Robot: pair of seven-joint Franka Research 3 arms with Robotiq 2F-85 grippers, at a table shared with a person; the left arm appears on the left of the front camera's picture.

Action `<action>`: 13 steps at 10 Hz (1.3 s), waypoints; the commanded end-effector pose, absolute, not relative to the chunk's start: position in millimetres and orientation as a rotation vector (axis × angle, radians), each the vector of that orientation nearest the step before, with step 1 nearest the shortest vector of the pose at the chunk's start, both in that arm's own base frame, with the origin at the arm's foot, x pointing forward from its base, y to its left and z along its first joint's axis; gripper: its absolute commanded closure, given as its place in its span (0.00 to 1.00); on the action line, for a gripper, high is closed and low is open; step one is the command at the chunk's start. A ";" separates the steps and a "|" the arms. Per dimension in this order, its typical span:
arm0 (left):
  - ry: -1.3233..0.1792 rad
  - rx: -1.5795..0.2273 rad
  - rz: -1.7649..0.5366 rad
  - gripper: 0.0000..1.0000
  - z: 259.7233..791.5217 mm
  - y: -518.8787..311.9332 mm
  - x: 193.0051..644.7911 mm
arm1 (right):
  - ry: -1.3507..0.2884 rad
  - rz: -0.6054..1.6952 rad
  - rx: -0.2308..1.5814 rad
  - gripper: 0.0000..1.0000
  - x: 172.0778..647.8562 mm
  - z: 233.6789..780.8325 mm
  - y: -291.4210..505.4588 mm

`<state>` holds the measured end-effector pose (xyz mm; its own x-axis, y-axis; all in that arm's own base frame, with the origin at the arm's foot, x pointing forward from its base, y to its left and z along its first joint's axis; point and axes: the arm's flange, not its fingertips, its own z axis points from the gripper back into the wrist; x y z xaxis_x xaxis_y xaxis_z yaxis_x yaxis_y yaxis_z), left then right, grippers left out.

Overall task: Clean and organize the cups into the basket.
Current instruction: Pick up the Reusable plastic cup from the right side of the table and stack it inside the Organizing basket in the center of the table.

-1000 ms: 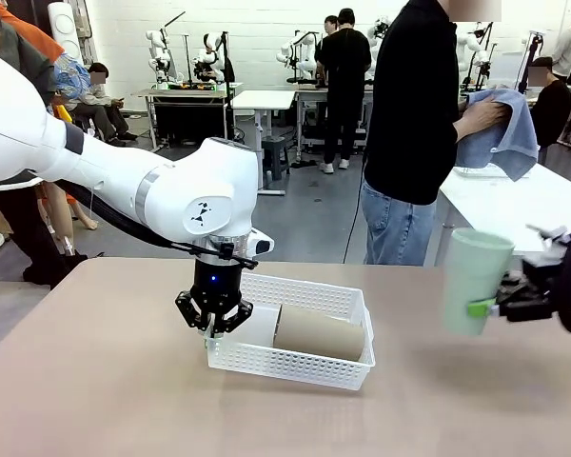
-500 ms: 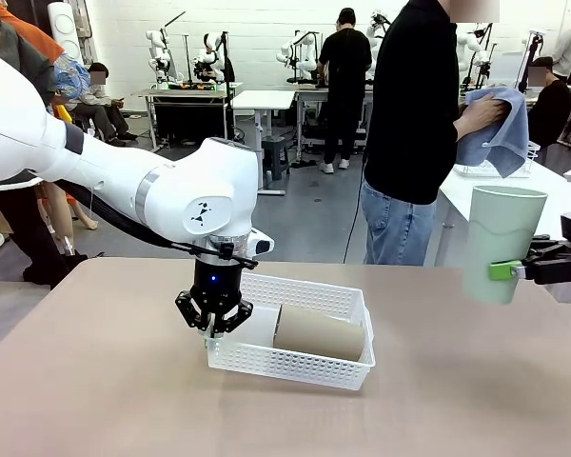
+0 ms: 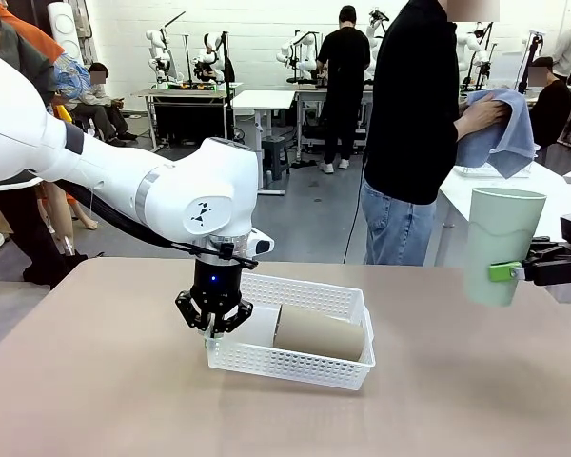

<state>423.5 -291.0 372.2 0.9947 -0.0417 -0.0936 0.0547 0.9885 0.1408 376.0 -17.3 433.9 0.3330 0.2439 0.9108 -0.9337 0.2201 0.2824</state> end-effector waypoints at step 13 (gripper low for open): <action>0.091 0.150 -0.061 1.00 369.8 -290.6 422.8 | -0.181 1.471 0.201 0.19 467.9 474.3 233.1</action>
<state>423.4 -291.1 372.1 0.9947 -0.0420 -0.0938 0.0551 0.9885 0.1409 459.5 224.9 474.0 0.1168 0.9625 0.2449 -0.9931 0.1152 0.0210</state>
